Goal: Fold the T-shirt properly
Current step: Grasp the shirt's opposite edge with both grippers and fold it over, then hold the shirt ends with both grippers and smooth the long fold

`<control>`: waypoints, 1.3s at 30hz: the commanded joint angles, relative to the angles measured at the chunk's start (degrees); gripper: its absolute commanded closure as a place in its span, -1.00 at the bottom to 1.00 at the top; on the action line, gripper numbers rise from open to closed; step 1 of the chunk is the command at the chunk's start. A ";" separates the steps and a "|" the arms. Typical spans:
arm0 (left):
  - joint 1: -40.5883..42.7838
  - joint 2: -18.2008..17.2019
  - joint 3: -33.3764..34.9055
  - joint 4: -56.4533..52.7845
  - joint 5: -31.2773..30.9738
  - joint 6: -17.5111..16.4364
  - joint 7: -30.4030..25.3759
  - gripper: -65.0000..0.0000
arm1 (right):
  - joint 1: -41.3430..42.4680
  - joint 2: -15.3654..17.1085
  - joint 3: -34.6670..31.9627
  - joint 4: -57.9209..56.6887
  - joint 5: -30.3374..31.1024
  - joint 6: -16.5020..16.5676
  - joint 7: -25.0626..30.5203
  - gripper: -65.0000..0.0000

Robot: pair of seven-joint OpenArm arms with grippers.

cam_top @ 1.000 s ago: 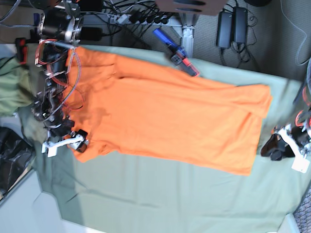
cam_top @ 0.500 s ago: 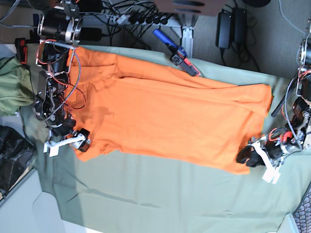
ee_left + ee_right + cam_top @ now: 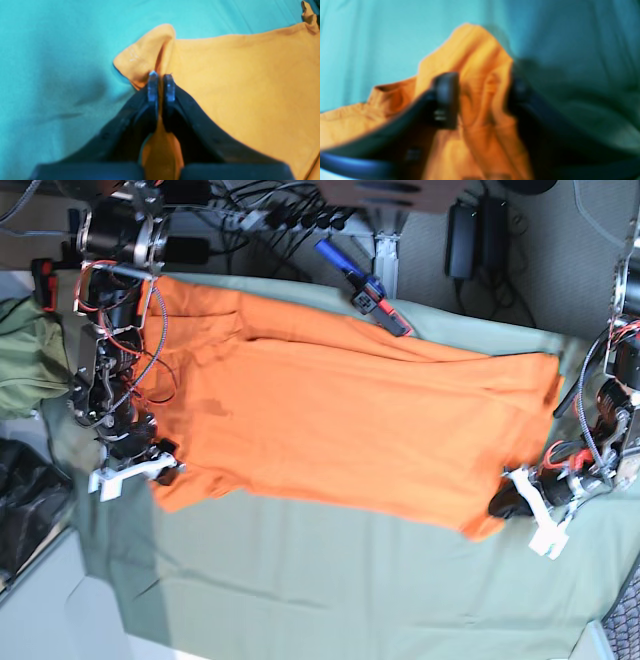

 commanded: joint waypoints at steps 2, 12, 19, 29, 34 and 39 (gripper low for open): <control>-1.77 -0.96 -0.44 0.74 -0.87 -0.69 -1.38 1.00 | 0.98 0.66 0.11 0.44 0.02 4.94 -0.55 1.00; -1.31 -2.40 -2.69 1.90 -7.43 -0.69 6.86 1.00 | -1.84 1.77 0.15 7.65 0.66 4.98 -4.37 1.00; 4.83 -6.05 -2.71 11.93 -10.58 -0.69 8.74 1.00 | -10.08 5.60 0.15 19.52 4.59 5.07 -6.38 1.00; 13.86 -12.52 -2.71 23.82 -11.43 -0.69 11.21 1.00 | -20.94 9.29 3.02 29.44 8.02 5.16 -6.75 1.00; 15.41 -12.68 -2.71 24.59 -11.47 -0.69 11.26 1.00 | -24.81 9.33 5.11 32.28 8.44 5.16 -7.67 1.00; 15.72 -12.66 -2.71 24.59 -11.63 -0.69 12.41 1.00 | -27.43 9.16 5.14 32.30 7.32 5.14 -7.65 1.00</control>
